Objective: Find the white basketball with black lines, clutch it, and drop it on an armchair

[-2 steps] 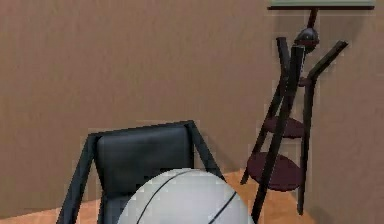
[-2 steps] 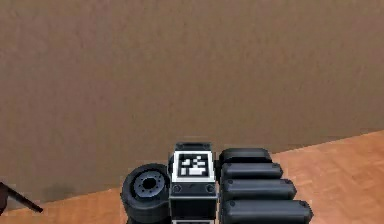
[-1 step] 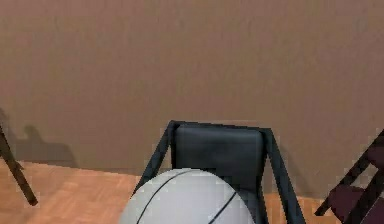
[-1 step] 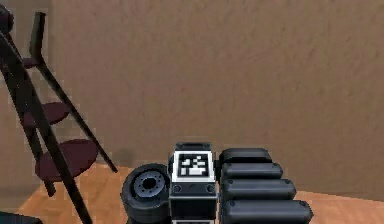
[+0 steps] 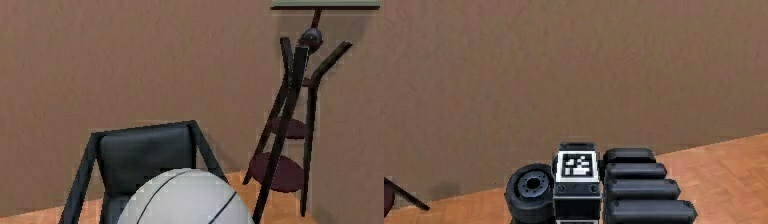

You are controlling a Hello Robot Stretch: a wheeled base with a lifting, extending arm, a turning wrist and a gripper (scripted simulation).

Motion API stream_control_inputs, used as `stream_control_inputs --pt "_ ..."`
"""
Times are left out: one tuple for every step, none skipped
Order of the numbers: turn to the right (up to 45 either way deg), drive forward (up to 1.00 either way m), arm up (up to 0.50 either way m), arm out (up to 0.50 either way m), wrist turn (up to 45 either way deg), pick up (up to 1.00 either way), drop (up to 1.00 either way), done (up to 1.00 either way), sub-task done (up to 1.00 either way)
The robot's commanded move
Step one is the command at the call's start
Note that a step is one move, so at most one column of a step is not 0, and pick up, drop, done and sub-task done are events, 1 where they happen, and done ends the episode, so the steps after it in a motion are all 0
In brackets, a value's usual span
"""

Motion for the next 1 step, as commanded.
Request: stream_control_inputs --pt "-18.0 0.00 0.00 0.00 0.0 0.00 0.00 0.00 0.00"
